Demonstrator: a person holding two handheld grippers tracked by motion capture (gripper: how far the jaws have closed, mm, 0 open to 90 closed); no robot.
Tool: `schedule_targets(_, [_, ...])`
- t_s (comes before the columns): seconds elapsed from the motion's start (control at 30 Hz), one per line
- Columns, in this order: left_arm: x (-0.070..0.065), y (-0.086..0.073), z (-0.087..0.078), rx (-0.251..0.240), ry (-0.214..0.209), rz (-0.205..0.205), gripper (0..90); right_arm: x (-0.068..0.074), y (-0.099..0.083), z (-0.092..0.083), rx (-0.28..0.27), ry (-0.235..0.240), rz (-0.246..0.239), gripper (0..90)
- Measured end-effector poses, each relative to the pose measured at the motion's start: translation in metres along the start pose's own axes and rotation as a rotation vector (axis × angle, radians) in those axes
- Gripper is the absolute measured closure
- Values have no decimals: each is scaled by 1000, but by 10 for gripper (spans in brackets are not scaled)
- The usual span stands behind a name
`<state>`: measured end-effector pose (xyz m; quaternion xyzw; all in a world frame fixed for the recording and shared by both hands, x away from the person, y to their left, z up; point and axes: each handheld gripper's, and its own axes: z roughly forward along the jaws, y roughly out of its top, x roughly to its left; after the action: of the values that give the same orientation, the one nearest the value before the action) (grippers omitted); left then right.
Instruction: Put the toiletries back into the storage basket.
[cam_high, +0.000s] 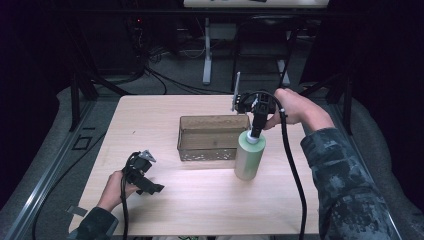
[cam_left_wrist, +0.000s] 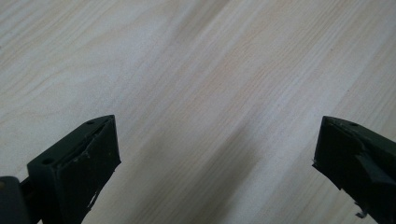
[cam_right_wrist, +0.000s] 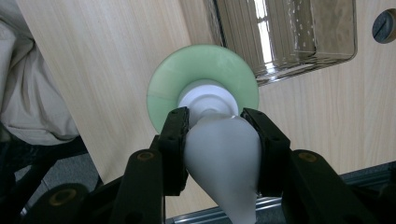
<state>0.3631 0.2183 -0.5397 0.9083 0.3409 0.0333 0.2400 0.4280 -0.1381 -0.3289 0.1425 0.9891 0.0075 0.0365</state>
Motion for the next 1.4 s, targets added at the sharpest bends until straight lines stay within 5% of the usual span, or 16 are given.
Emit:
schedule_targets(0.77, [0,0,0,-8,-2,-4,0,1,-7,0,-54,-1,15,625])
schedule_targets(1.4, [0,0,0,-4,-1,0,2,11,-5,-12,-43,-34,-57,628])
